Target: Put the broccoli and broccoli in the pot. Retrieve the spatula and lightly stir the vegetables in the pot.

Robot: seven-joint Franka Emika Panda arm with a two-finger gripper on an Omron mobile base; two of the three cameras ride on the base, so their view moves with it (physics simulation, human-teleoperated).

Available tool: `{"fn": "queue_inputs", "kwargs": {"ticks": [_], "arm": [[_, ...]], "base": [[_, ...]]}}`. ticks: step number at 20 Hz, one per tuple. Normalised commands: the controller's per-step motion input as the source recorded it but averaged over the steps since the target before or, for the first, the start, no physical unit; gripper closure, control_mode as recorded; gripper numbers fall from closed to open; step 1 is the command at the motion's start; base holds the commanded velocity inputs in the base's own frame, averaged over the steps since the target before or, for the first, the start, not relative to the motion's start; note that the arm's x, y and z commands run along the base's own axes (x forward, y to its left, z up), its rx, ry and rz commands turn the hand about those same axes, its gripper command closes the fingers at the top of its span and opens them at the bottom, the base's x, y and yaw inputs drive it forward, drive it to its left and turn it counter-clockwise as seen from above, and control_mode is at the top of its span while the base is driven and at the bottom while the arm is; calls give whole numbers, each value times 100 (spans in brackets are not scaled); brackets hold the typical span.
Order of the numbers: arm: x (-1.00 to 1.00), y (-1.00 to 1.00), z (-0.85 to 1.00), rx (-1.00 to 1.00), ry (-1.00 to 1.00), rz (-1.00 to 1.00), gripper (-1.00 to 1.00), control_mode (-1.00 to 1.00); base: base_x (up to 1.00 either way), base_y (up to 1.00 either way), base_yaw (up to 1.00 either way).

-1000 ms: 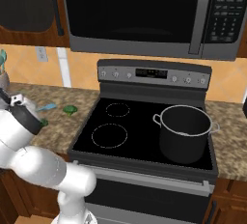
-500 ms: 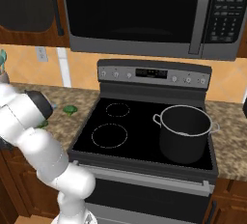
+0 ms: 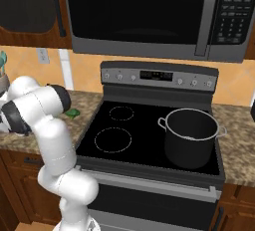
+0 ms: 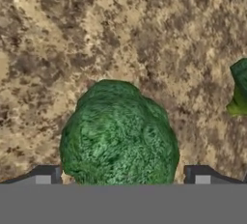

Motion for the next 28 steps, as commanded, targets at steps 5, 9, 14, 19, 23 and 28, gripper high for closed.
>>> {"fn": "queue_inputs", "kwargs": {"ticks": [5,9,14,19,23,28], "arm": [[28,4,-21,0,-1,10,-100,-100],[25,0,-11,0,0,6,100,-100],[0,-9,-1,3,0,3,100,-100],[-68,-51,21,15,-4,0,100,-100],[-97,-96,88,31,-23,-1,100,-100],[-75,-100,97,37,-27,-9,100,-100]], "base": [[0,0,0],[0,0,0],[0,0,0],[0,0,0],[0,0,0],[0,0,0]]}}
